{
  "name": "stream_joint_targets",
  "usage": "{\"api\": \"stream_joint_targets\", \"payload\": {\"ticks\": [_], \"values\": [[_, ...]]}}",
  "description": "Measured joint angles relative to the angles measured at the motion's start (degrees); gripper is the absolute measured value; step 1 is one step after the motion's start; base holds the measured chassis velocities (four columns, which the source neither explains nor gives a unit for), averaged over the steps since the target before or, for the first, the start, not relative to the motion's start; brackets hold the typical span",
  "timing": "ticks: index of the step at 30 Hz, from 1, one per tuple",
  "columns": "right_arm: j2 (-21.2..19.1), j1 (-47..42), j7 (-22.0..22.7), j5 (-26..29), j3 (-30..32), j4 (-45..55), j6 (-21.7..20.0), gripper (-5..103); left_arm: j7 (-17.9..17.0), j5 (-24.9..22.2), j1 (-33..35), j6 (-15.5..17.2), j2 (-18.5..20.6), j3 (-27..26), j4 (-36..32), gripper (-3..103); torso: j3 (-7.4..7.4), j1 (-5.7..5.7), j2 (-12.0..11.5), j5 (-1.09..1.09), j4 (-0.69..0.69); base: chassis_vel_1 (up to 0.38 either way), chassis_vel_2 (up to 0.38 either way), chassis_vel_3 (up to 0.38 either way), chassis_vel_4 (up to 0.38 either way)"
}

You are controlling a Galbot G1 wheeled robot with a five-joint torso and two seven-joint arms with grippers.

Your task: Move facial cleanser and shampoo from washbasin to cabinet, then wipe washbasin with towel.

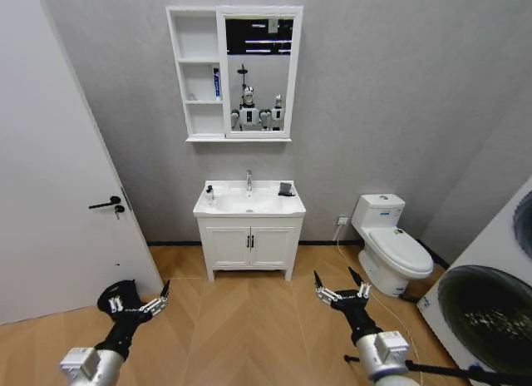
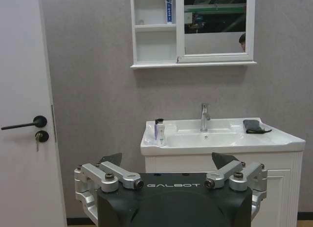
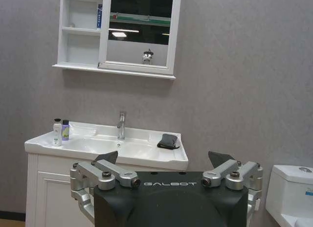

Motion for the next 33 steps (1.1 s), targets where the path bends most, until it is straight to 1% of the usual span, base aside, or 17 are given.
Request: {"api": "stream_joint_targets", "payload": {"ticks": [17, 25, 33], "values": [[0.28, -0.38, 0.90, -0.75, 0.93, 0.72, -0.40, 100, 0.39, 0.21, -0.40, -0.79, 0.55, 0.22, 0.25, 100, 0.00, 0.00, 0.00, 0.00, 0.00, 0.000, 0.000, 0.000, 0.000], [0.10, -0.24, 1.22, -0.26, 1.27, 0.69, -0.63, 100, 0.37, 0.23, -1.72, 0.19, 0.90, 0.50, 0.25, 100, 0.00, 0.00, 0.00, 0.00, 0.00, 0.000, 0.000, 0.000, 0.000], [-0.01, -0.18, 0.92, -0.17, 1.84, 0.90, -1.15, 100, 0.34, 0.32, -2.09, 0.32, 0.97, 0.57, 0.27, 100, 0.00, -0.01, 0.00, 0.00, 0.00, 0.000, 0.000, 0.000, 0.000]]}}
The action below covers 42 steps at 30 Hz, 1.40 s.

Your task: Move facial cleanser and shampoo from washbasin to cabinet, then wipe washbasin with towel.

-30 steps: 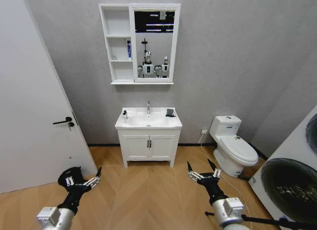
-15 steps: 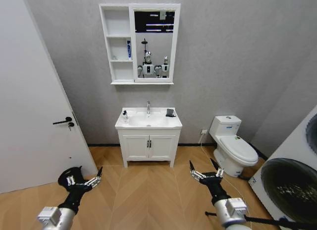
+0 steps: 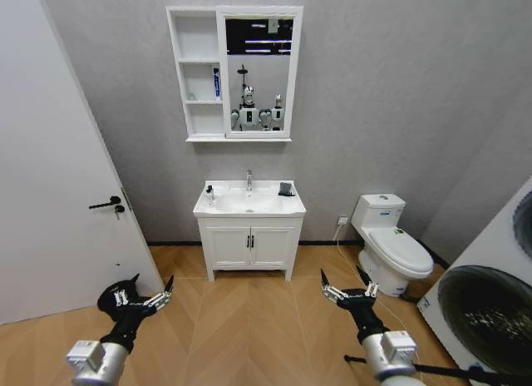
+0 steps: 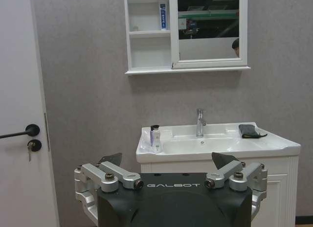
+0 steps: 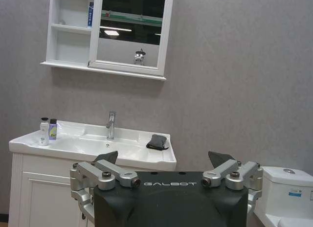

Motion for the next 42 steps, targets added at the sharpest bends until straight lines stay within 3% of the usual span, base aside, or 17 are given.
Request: {"api": "stream_joint_targets", "payload": {"ticks": [19, 33, 36, 38, 42], "values": [[0.18, -0.42, -0.13, -0.11, -0.30, -0.03, 0.22, 100, 0.95, 1.13, 1.38, -1.71, -1.35, 0.20, 0.52, 100, 0.01, 0.02, 0.00, 0.03, 0.02, -0.139, 0.135, 0.139, -0.134], [-0.02, -0.06, -0.38, -0.06, -0.35, -0.85, 0.41, 100, 0.99, 1.33, 0.81, -1.81, -1.46, 0.21, 0.69, 100, 0.01, 0.02, 0.00, -0.04, -0.01, -0.315, 0.318, 0.316, -0.320], [-0.09, 0.07, -0.43, -0.05, -0.34, -1.01, 0.45, 100, 0.97, 1.42, 0.67, -1.71, -1.50, 0.32, 0.69, 100, 0.01, 0.02, -0.01, 0.04, 0.01, -0.328, 0.357, 0.320, -0.354], [-0.11, 0.08, -0.50, -0.04, -0.33, -1.15, 0.58, 100, 0.95, 1.64, 0.64, -1.68, -1.71, 0.47, 0.73, 100, 0.00, 0.03, -0.01, -0.07, -0.03, -0.352, 0.329, 0.337, -0.352], [-0.14, 0.17, -0.54, -0.02, -0.36, -1.38, 0.68, 100, 0.95, 1.87, 0.70, -1.68, -2.10, 0.57, 0.76, 100, 0.01, 0.01, -0.01, 0.06, 0.01, -0.331, 0.329, 0.327, -0.338]]}}
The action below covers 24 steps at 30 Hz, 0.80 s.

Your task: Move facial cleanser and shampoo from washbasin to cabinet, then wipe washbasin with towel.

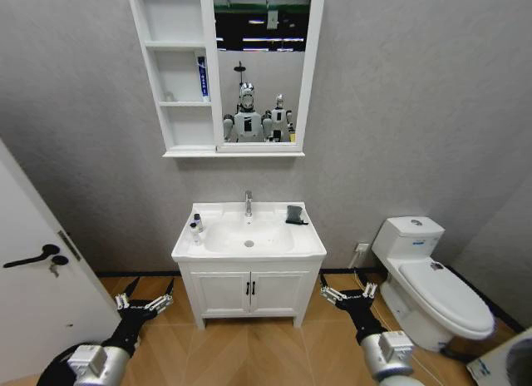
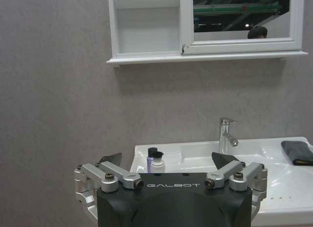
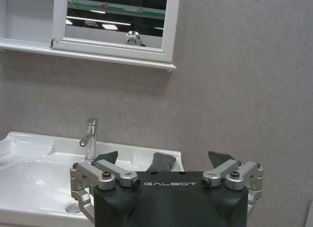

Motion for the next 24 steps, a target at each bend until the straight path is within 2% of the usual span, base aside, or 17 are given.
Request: {"api": "stream_joint_targets", "payload": {"ticks": [1, 3, 4, 6, 10, 17, 24], "values": [[0.01, 0.02, -0.01, 0.00, -0.04, -0.03, 0.01, 100, -0.01, 0.07, 0.06, 0.00, -0.12, 0.01, 0.03, 100, -0.01, 0.00, 0.00, -0.11, -0.02, -0.340, 0.311, 0.344, -0.338], [0.01, 0.07, -0.01, 0.00, -0.08, -0.10, 0.02, 100, -0.01, 0.13, 0.13, -0.01, -0.22, 0.02, 0.05, 100, -0.01, 0.00, 0.00, -0.09, -0.02, -0.340, 0.314, 0.334, -0.332], [-0.04, 0.19, 0.12, 0.03, -0.13, -0.19, 0.03, 100, -0.01, 0.16, 0.20, -0.06, -0.34, 0.03, 0.03, 100, 0.00, -0.01, 0.00, 0.00, -0.02, -0.329, 0.314, 0.305, -0.330], [-0.18, 0.37, 0.35, 0.04, -0.08, -0.23, -0.09, 100, -0.09, 0.17, 0.39, -0.09, -0.46, -0.01, -0.06, 100, 0.00, 0.03, -0.01, -0.11, -0.01, -0.281, 0.290, 0.297, -0.284], [-0.36, 0.53, 0.59, 0.10, 0.06, -0.44, -0.31, 100, -0.15, 0.17, 0.52, -0.11, -0.56, -0.01, -0.29, 100, 0.01, 0.06, -0.02, -0.03, -0.01, -0.219, 0.227, 0.209, -0.230], [-0.60, 1.10, 1.25, 0.80, 0.58, -1.59, -0.20, 100, -1.07, 0.11, 0.31, -0.20, -1.09, -0.01, -0.89, 100, -0.01, -0.04, 0.00, -0.07, -0.02, -0.054, 0.058, 0.014, -0.016], [-1.20, 1.38, 1.82, 1.93, 1.08, -2.01, -0.14, 100, -1.19, 0.13, 0.06, -0.25, -1.57, 0.11, -0.92, 100, -0.03, -0.08, 0.03, -0.06, -0.01, 0.061, -0.045, -0.037, 0.046]]}}
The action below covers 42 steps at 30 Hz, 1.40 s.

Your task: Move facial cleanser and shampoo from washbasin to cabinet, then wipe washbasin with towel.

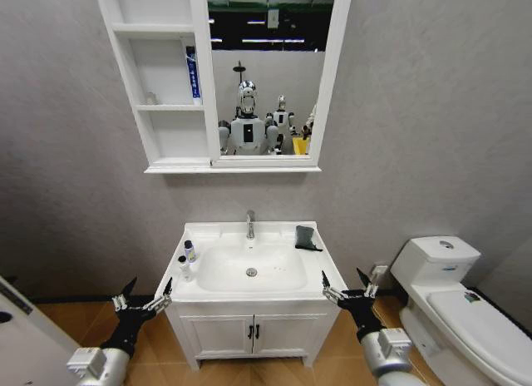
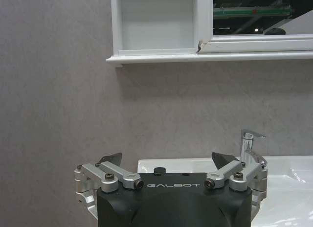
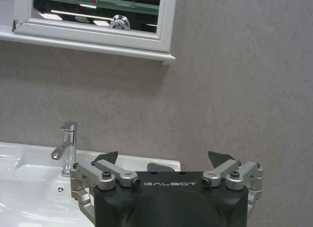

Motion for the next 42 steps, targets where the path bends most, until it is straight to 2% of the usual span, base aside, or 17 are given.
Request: {"api": "stream_joint_targets", "payload": {"ticks": [13, 22, 24, 26, 27, 32, 33, 34, 36, 37, 39, 42], "values": [[0.34, -0.42, -1.23, -1.08, 0.33, 0.65, -0.22, 100, 0.03, -0.06, -0.40, -0.04, 0.24, 0.06, 0.04, 100, 0.02, 0.07, -0.02, 0.00, 0.00, 0.000, 0.000, 0.000, 0.000], [0.39, -0.31, -0.99, -1.34, 0.03, 0.23, 0.16, 100, 0.15, 0.41, -0.22, -1.42, -0.23, 0.22, 1.20, 100, 0.03, 0.10, -0.03, 0.00, 0.00, -0.082, 0.085, 0.073, -0.086], [0.38, 0.01, -0.81, -1.29, -0.03, -0.27, 0.79, 100, 0.22, 1.44, -0.39, -2.37, -0.37, 0.49, 1.90, 100, 0.04, 0.13, -0.05, 0.01, 0.00, -0.107, 0.104, 0.078, -0.080], [0.29, 0.49, -0.26, -0.53, 0.02, -0.58, 1.03, 100, 0.73, 3.79, -1.04, -5.20, -0.76, 1.17, 3.88, 100, 0.04, 0.13, -0.05, 0.01, -0.01, -0.045, 0.026, 0.021, -0.027], [0.29, 0.49, -0.26, -0.53, 0.02, -0.58, 1.03, 100, 0.73, 3.79, -1.04, -5.20, -0.76, 1.17, 3.88, 100, 0.04, 0.13, -0.05, 0.01, -0.01, 0.000, 0.000, 0.000, 0.000], [-1.06, 2.75, 1.30, 2.16, 0.71, -0.62, -1.52, 100, 0.29, 5.74, -2.79, -8.27, -1.40, 2.68, 8.12, 100, 0.01, 0.04, -0.02, 0.01, -0.01, 0.021, -0.019, -0.018, 0.009], [-2.08, 4.13, 1.95, 3.63, 1.09, -1.21, -2.52, 100, -0.13, 7.48, -4.15, -10.44, -2.00, 3.11, 10.84, 100, 0.01, 0.04, -0.02, -0.01, 0.00, 0.041, -0.016, -0.050, 0.037], [-2.08, 4.13, 1.95, 3.63, 1.09, -1.21, -2.52, 100, -0.13, 7.48, -4.15, -10.44, -2.00, 3.11, 10.84, 100, 0.01, 0.04, -0.02, -0.01, 0.00, 0.041, -0.016, -0.050, 0.037], [-3.47, 6.26, 2.22, 4.93, 1.80, -2.81, -2.77, 100, -0.52, 9.12, -6.31, -13.38, -2.51, 3.85, 14.78, 100, 0.02, 0.04, -0.02, 0.00, 0.00, 0.015, -0.010, -0.025, -0.001], [-3.47, 6.26, 2.22, 4.93, 1.80, -2.81, -2.77, 100, -0.52, 9.12, -6.31, -13.38, -2.51, 3.85, 14.78, 100, 0.02, 0.04, -0.02, 0.00, 0.00, 0.000, 0.000, 0.000, 0.000], [-4.51, 8.30, 2.54, 6.51, 2.45, -3.91, -3.13, 100, -0.28, 9.32, -9.22, -16.87, -2.39, 4.39, 19.38, 100, 0.02, 0.07, -0.03, 0.00, 0.00, 0.000, 0.000, 0.000, 0.000], [-5.50, 10.37, 3.25, 8.18, 2.57, -4.42, -4.58, 100, 0.20, 9.59, -11.68, -17.71, -1.66, 4.83, 23.18, 100, 0.03, 0.09, -0.03, 0.00, -0.01, 0.000, 0.000, 0.000, 0.000]]}}
